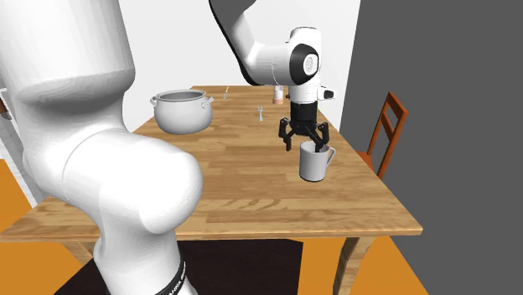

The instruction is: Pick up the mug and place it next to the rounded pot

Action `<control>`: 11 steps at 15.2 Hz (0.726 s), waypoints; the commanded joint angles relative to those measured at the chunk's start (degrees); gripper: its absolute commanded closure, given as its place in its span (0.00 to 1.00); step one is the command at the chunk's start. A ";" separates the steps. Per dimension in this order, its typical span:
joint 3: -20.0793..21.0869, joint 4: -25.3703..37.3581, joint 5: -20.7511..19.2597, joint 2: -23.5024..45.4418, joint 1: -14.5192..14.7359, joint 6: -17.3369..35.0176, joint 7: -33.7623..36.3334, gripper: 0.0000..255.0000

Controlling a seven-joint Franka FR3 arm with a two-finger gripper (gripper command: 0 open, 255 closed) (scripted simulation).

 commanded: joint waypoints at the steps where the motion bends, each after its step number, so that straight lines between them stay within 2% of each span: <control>1: 0.00 -0.01 0.00 0.01 0.00 0.02 0.00 0.00; 2: 0.00 0.00 0.00 0.01 0.00 0.01 0.00 0.00; 3: 0.00 0.00 0.00 0.01 0.00 0.01 0.00 1.00; 11: 0.00 0.00 0.00 0.01 0.00 0.01 0.00 1.00</control>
